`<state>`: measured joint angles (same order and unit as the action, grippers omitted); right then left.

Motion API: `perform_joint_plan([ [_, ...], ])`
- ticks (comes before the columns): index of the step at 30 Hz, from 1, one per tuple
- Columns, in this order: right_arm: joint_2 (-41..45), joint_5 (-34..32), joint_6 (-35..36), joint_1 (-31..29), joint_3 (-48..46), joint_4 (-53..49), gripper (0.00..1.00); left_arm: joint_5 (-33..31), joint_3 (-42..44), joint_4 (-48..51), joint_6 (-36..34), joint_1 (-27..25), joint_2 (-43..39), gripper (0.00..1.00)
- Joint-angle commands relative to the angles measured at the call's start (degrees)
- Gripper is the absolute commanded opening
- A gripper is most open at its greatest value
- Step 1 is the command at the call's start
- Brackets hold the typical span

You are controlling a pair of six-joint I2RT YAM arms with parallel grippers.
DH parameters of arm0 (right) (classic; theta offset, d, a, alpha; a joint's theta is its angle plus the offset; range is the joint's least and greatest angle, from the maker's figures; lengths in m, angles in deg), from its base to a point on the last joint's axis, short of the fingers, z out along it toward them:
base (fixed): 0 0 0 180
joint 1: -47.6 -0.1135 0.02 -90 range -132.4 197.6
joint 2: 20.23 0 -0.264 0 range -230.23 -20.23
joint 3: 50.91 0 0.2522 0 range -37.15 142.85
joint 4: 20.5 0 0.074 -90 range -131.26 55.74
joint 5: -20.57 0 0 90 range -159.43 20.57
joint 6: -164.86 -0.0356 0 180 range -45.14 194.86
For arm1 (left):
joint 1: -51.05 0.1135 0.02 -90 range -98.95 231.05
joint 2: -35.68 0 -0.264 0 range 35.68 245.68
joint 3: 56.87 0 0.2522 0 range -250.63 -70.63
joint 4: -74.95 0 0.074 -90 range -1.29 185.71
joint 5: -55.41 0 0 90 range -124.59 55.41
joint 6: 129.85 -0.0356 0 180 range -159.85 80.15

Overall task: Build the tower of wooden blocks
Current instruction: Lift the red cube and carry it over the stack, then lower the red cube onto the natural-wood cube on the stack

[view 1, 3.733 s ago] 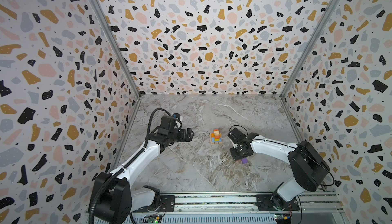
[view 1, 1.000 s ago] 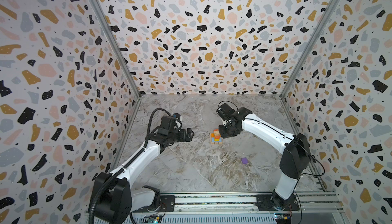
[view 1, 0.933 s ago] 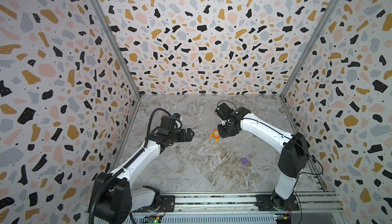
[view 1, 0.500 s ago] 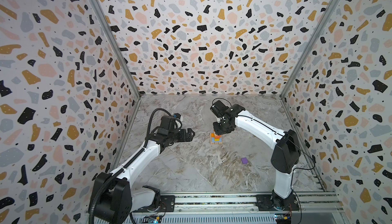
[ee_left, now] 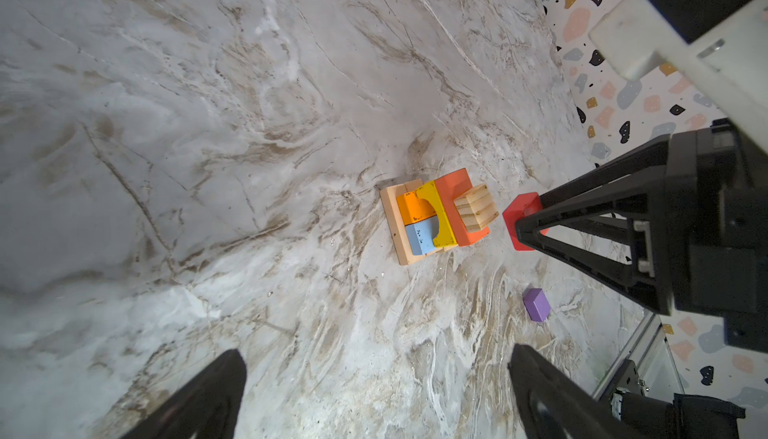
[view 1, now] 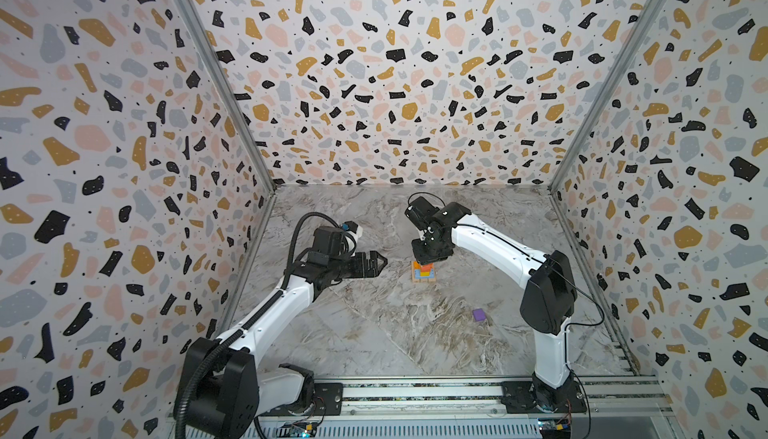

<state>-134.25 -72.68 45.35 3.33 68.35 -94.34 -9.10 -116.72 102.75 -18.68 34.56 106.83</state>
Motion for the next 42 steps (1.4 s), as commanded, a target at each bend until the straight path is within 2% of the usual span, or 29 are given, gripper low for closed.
perform_joint_plan([
  [1, -0.5, -0.7, 0.2, -0.3, 2.0, -2.3, 0.34, 0.7, 0.8, -1.4, 0.2, 0.4, -0.8, 1.0],
  [13, -3.6, -1.5, 1.3, 0.7, 5.9, -4.0, 0.34, 0.2, 0.8, -1.3, 0.1, 0.5, -1.0, 1.0],
  [42, -5.5, -0.4, 2.1, 1.5, 7.5, -4.5, 0.35, -0.3, 0.8, -1.2, 0.1, 0.7, -0.9, 1.0],
])
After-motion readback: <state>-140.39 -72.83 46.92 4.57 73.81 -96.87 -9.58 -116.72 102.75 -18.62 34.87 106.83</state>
